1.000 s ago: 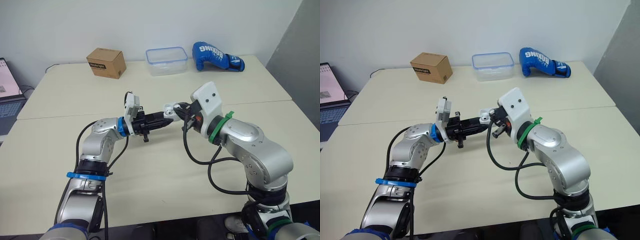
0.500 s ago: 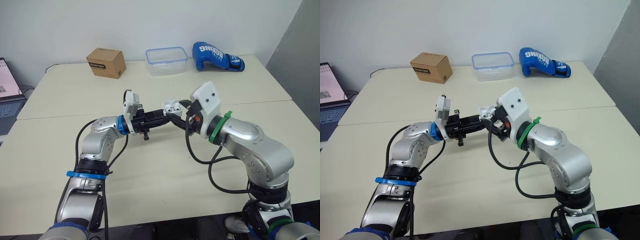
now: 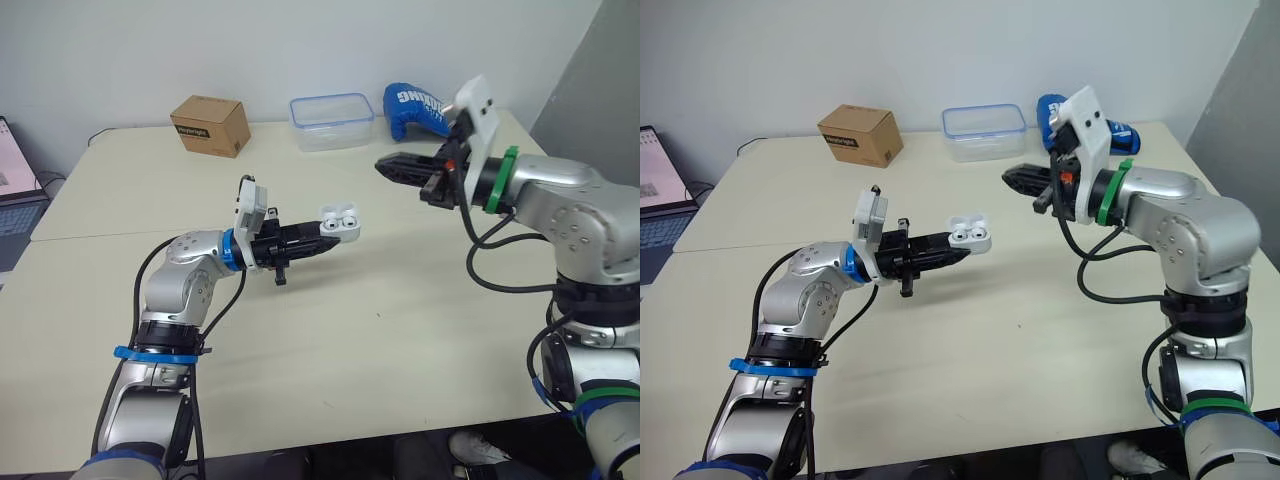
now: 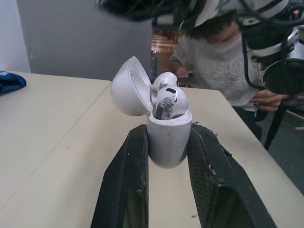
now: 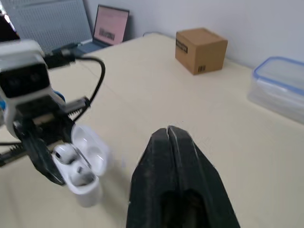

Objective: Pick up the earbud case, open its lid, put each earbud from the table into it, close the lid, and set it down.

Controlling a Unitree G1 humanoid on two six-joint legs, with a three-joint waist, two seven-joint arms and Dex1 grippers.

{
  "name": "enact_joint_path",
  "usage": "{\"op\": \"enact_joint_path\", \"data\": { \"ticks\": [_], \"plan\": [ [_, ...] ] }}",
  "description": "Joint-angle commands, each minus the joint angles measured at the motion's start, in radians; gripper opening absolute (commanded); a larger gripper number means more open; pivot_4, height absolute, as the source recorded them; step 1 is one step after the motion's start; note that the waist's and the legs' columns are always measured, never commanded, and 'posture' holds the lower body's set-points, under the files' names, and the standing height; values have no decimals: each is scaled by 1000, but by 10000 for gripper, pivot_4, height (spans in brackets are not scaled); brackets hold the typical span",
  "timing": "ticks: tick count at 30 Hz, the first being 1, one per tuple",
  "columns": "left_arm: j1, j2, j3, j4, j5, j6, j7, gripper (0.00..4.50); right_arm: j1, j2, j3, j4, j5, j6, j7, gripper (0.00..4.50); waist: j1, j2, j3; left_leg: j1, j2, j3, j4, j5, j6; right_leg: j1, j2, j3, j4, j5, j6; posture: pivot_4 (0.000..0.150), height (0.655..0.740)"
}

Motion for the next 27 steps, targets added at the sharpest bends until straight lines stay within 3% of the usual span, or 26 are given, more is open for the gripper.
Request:
{"op": "enact_joint_path", "data": {
  "ticks": [1,10,27],
  "plan": [
    [1,13,25,-64,-34,17,13,7852,-56,-22,94,101,-61,-147,120,263,-1,0,0,0,0,0,0,0,0,0,0,0,0,0,0,1500,7307],
    [48,24,31,-141,-55,60,48,7852,-126,20,195,312,-123,-306,310,263,-2,0,0,-1,0,-1,0,0,0,0,0,0,-2,0,0,1500,7307],
    [74,31,30,-146,-70,75,72,7852,-108,34,186,177,-80,-218,377,263,0,0,0,-1,0,-1,0,0,0,0,-1,-1,-2,0,0,1500,7307]
  ]
}}
